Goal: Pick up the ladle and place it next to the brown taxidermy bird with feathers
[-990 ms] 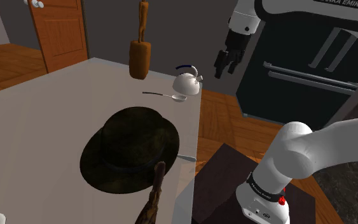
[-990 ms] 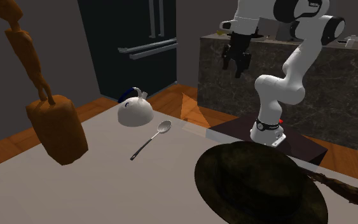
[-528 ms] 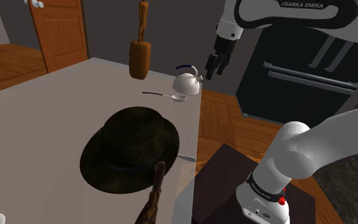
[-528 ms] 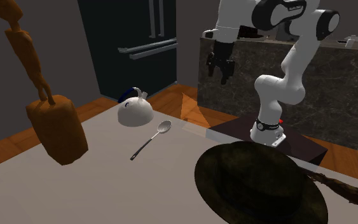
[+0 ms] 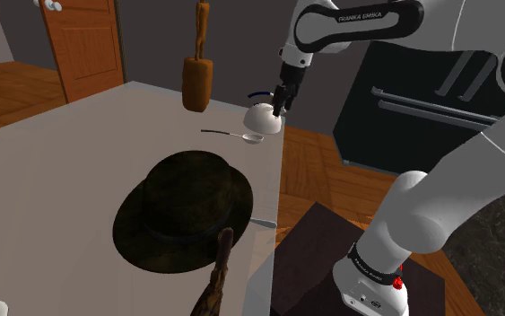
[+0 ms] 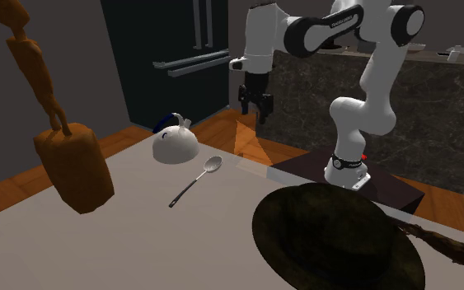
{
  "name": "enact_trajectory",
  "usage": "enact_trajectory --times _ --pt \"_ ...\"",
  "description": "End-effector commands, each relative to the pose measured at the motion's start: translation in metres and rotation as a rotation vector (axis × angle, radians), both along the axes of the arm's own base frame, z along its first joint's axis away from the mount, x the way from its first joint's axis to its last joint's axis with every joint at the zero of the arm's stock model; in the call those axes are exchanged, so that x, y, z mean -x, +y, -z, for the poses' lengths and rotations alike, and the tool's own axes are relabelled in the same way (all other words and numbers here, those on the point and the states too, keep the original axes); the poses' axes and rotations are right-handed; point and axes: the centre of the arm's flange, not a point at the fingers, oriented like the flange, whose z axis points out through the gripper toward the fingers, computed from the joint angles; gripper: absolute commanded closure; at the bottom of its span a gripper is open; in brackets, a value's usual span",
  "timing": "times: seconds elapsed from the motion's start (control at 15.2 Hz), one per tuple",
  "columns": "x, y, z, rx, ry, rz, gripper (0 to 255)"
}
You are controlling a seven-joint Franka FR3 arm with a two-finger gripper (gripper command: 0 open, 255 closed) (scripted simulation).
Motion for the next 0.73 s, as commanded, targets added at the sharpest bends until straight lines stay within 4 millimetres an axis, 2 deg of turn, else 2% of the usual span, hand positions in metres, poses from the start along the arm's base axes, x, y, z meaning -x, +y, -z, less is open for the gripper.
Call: enact_trajectory --times 0.0,0.66 --pt "-0.022 -0.007 0.015 -0.011 0.009 -0.042 0" --pt "-0.137 -0.033 0.089 -0.069 0.052 -0.235 0"
